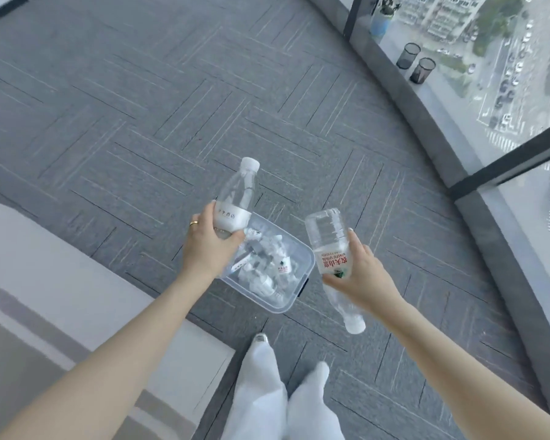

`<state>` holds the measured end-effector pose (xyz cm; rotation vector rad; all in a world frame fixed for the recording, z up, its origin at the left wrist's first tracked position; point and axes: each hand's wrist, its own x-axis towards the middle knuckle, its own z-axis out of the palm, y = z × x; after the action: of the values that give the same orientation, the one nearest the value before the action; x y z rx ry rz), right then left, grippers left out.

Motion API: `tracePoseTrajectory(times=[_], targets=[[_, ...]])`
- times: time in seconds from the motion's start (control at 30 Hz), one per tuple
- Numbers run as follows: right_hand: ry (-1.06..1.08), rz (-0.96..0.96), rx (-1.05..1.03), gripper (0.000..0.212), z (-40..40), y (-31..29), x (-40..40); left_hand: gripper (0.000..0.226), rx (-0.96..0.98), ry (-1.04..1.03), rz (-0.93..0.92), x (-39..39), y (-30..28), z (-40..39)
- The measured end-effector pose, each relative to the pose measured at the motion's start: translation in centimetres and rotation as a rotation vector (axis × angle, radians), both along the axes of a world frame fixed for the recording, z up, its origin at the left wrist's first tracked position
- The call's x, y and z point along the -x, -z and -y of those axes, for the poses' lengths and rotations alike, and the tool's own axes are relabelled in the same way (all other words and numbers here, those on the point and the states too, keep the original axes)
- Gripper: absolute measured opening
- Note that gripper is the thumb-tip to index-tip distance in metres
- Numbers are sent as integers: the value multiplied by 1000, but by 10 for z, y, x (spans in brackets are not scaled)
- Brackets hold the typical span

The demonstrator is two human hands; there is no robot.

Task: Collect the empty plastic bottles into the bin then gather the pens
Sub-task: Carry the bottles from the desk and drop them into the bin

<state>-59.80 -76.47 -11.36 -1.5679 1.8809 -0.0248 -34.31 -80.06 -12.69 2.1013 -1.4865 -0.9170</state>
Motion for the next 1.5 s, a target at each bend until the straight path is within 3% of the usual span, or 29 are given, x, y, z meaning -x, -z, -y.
tracePoseTrajectory(times=[0.13, 0.27, 0.43, 0.6, 0.73, 0.87, 1.03, 1.2, 1.5], targets=[[-16, 27, -162, 97, 28, 79, 1, 81, -149, -30, 53, -11, 85, 34], [-61, 41, -251, 79, 62, 162, -9, 64, -179, 28, 238, -14, 164, 61], [-140, 98, -314, 82, 88, 250, -33, 59, -207, 120, 367, -20, 251, 82], [-195, 63, -339, 83, 97, 302, -45, 73, -224, 146, 444, -15, 306, 99], [-216, 52, -335, 86, 107, 326, -53, 78, -271, 40, 415, -10, 331, 100], [-243, 67, -346, 88, 119, 332, -67, 58, -281, -14, 332, -15, 331, 88], [-272, 44, -310, 71, 126, 319, -75, 38, -248, 49, 261, -32, 305, 83], [-300, -4, -258, 61, 132, 286, -59, 33, -216, 97, 192, -33, 262, 95], [-163, -55, -179, 53, 111, 202, -6, 30, -204, 261, 170, -1, 180, 81]])
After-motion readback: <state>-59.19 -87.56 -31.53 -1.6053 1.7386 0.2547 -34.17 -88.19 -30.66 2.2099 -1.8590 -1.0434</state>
